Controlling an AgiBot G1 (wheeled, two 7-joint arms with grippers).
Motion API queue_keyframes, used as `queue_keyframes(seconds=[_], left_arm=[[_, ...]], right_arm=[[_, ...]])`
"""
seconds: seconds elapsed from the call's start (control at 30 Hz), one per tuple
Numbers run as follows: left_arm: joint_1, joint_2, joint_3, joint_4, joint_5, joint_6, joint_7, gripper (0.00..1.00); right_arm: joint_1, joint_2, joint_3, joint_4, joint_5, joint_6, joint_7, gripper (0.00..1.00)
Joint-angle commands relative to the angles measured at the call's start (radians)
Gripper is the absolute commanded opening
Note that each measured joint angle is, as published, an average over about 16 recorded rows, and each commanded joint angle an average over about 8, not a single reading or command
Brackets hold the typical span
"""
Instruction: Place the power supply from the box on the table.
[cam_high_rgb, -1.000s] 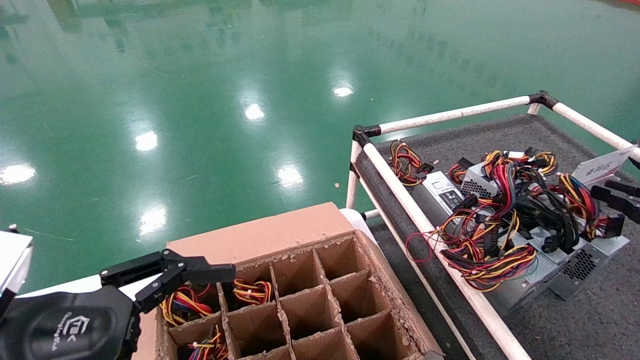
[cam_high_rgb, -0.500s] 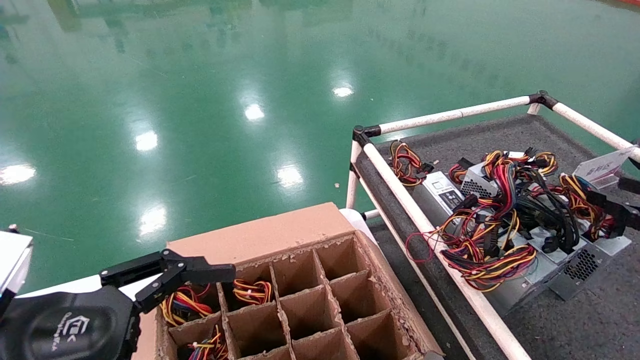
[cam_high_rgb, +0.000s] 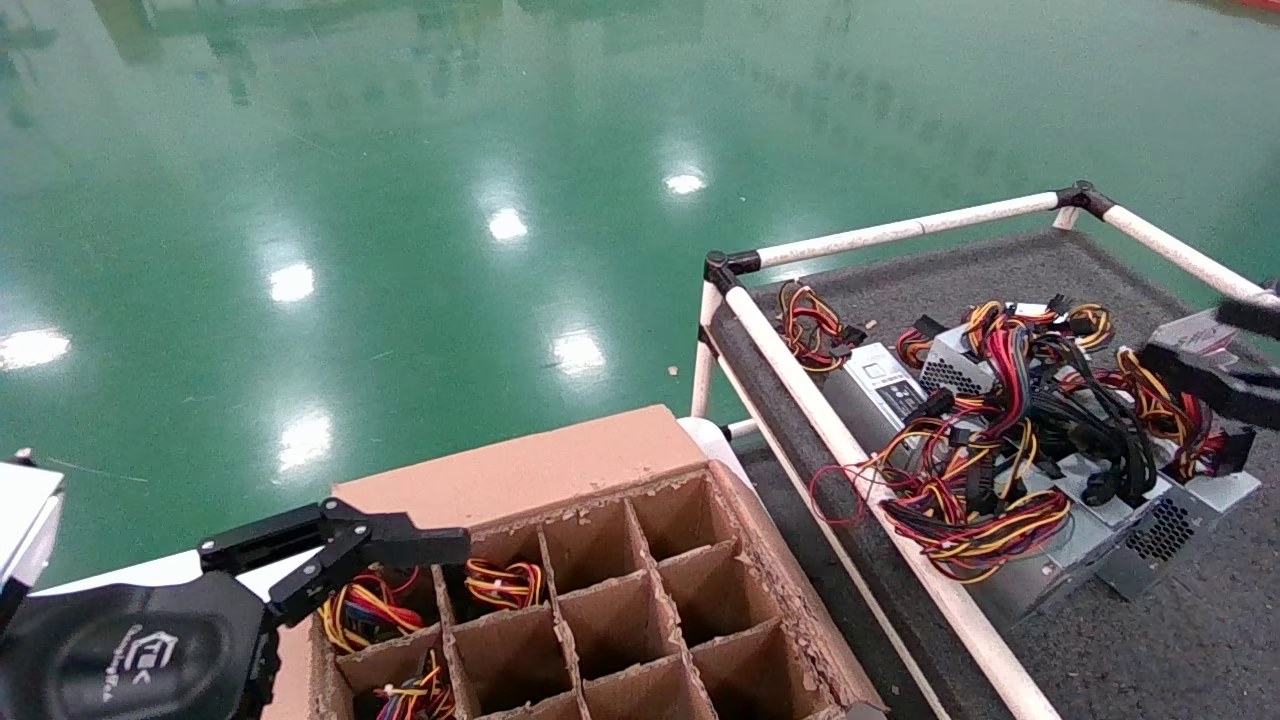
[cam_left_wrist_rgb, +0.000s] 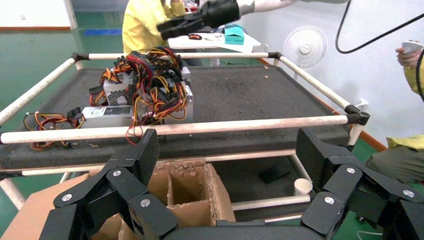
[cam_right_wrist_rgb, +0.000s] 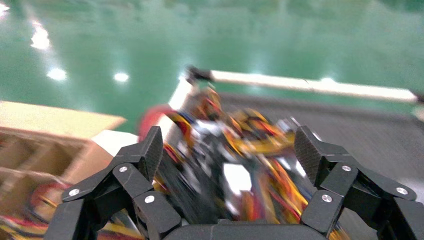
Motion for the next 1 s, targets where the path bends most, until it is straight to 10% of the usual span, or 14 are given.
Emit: queue_keyframes(seconds=[0.03, 1.0], left_arm=[[0.000, 0.000, 0.000, 0.000, 0.000, 0.000, 0.000, 1.00], [0.000, 0.000, 0.000, 0.001, 0.000, 0.000, 0.001, 1.00]], right_arm=[[0.018, -0.007, -0.001, 0.021, -0.001, -0.015, 0.010, 1.00], [-0.106, -0.042, 0.085, 0.372, 0.004, -0.013, 0.141, 1.00]])
